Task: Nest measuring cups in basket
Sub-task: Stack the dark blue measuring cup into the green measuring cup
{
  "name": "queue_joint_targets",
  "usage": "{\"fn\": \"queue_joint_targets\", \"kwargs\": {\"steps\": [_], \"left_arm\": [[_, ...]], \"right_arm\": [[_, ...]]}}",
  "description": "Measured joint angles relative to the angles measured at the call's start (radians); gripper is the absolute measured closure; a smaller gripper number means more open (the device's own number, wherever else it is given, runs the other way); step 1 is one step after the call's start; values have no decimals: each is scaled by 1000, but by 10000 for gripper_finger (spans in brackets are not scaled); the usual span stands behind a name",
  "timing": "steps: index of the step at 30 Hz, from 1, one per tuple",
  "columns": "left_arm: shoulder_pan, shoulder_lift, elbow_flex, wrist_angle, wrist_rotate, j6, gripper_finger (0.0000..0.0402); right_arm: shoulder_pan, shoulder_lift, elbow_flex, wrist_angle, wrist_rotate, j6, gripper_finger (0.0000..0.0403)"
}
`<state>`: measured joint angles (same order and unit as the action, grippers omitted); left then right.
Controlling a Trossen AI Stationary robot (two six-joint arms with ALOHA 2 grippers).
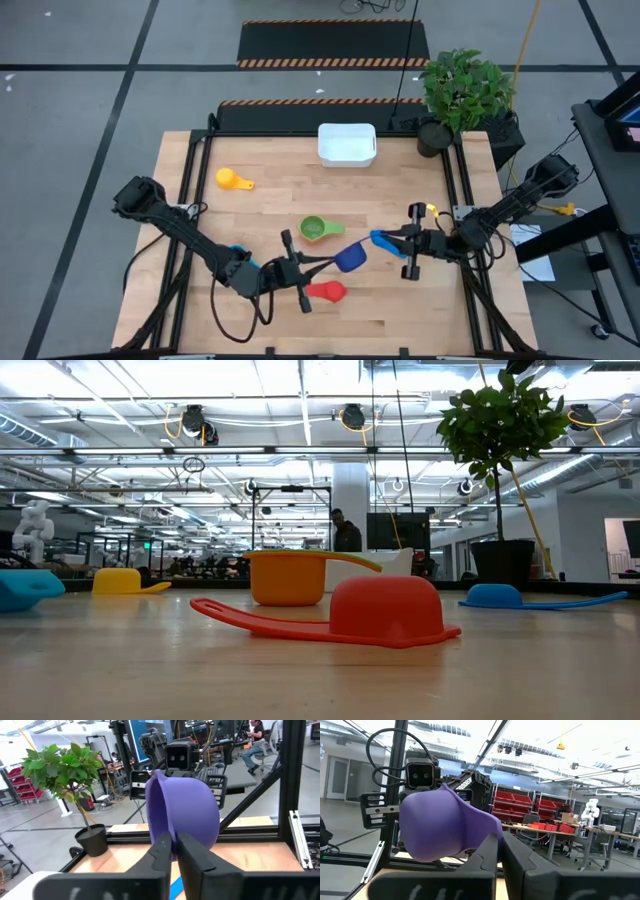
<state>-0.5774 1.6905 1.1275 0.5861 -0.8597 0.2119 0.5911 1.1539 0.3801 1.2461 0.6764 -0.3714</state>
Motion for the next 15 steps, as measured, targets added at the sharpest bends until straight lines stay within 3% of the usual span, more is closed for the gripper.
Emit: {"fn": "queue_joint_targets", "kwargs": {"steps": [10, 15], "left_arm": [[-2, 0, 0, -19, -19, 17, 394], [-14, -15, 0, -47, -12, 45, 393]], "right_arm": [[1, 0, 0, -2, 1, -10, 401], [25, -1, 0, -11, 0, -56, 369]]}}
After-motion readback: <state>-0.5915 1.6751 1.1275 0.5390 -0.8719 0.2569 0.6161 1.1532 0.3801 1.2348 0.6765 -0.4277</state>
